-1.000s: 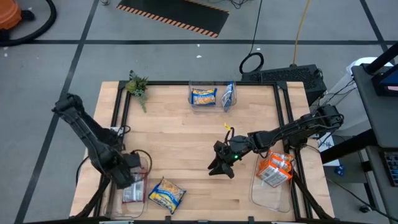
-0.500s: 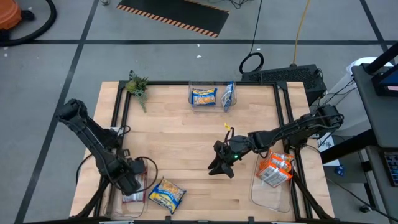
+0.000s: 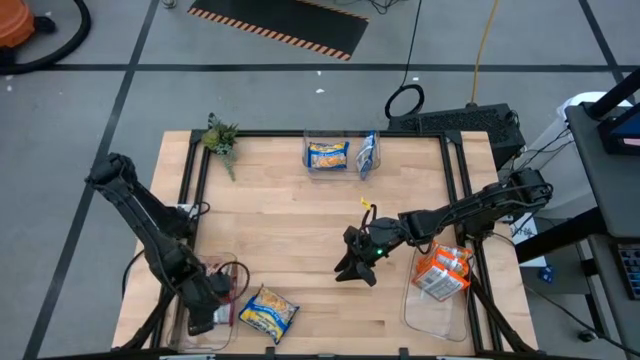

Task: Sort Maruchan noodles
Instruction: Put the blue noodle pack into the top transparent bin

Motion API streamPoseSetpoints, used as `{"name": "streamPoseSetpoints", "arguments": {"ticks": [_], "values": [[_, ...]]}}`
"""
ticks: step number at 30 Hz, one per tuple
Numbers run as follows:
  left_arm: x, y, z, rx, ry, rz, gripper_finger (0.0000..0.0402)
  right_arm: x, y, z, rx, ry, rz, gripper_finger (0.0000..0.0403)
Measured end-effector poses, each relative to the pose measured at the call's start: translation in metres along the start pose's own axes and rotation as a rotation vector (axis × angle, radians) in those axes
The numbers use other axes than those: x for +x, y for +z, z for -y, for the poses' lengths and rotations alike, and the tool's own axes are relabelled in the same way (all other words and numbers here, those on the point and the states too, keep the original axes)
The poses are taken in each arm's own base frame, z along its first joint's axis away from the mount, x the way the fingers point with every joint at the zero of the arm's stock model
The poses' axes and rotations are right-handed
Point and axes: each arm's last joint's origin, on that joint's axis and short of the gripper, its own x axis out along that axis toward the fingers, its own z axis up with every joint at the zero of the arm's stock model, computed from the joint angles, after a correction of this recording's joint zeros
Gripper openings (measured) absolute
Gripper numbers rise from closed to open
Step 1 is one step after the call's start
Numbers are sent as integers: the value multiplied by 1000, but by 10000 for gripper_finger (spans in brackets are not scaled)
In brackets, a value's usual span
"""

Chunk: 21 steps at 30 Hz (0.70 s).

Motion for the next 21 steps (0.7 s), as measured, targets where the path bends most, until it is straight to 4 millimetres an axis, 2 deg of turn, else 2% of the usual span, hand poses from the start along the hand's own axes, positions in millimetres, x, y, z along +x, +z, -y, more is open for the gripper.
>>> {"name": "streamPoseSetpoints", "arguments": {"ticks": [5,11,14,21], "values": [[-27,4,1,-118,-160,143,270,0,0,0,0,0,0,185],[-61,12,-7,-152,-260,486,271,1,1,-3,40,-9,27,185],[-70,19,-13,-140,-248,576,271,5,1,-16,15,7,35,185],[-79,38,-24,-88,-216,606,271,13,8,-62,-84,-88,56,185]]}}
